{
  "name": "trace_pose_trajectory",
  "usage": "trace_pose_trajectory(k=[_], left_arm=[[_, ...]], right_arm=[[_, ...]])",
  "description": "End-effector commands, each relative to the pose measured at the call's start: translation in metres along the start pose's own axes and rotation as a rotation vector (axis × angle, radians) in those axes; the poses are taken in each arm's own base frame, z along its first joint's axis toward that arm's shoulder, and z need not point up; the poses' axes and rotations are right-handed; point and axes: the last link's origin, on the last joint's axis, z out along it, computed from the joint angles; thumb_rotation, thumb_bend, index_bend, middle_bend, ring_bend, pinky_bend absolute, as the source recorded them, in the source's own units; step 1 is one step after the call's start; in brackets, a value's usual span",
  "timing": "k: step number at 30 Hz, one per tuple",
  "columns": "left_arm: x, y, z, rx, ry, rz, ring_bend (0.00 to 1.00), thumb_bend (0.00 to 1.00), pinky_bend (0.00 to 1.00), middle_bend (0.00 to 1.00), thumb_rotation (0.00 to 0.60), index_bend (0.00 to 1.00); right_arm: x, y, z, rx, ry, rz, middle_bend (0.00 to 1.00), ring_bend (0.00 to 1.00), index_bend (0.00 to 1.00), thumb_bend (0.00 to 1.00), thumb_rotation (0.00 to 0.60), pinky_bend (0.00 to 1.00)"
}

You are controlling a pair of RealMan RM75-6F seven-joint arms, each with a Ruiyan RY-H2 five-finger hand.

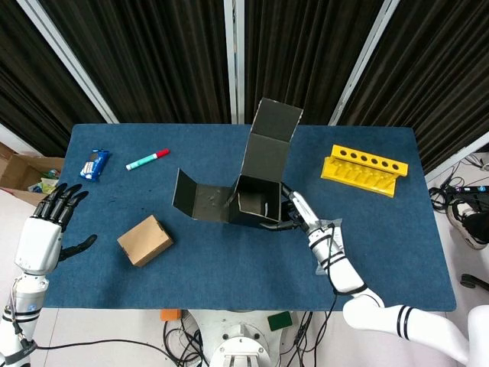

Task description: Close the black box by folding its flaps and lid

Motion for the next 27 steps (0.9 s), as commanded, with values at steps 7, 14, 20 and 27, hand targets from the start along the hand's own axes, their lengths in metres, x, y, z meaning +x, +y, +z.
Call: trace_pose_trajectory(k=[7, 14, 20, 27], left_arm=[[-0.012, -0.002, -0.002, 0.028, -0.05, -0.035, 0.07, 0.03, 0.23, 0.14, 0.6, 0.17], [-0.037, 0.001, 0.0, 0.034, -0.102, -0.073, 0.19, 0.03, 0.36, 0.21, 0.6, 0.24], [-0.058, 0.012, 0.013, -0.022, -0.071, -0.115, 0.63, 0.03, 0.83, 0.42, 0.6, 0.43], [-0.074, 0.03, 0.025, -0.138, -0.086, -0.15, 0.84, 0.05, 1.0, 0.41, 0.6, 0.37]], right_arm=[[-0.001, 0.002, -0.001, -0.004, -0.018, 0.025, 0.49, 0.82, 0.44, 0.18, 0.6, 1.0], [-0.007, -0.004, 0.0, 0.001, -0.045, 0.085, 0.49, 0.82, 0.44, 0.18, 0.6, 1.0], [-0.009, -0.016, 0.001, 0.03, -0.054, 0.154, 0.49, 0.82, 0.44, 0.18, 0.6, 1.0], [-0.014, -0.021, 0.004, 0.04, -0.077, 0.167, 0.48, 0.82, 0.43, 0.18, 0.6, 1.0]])
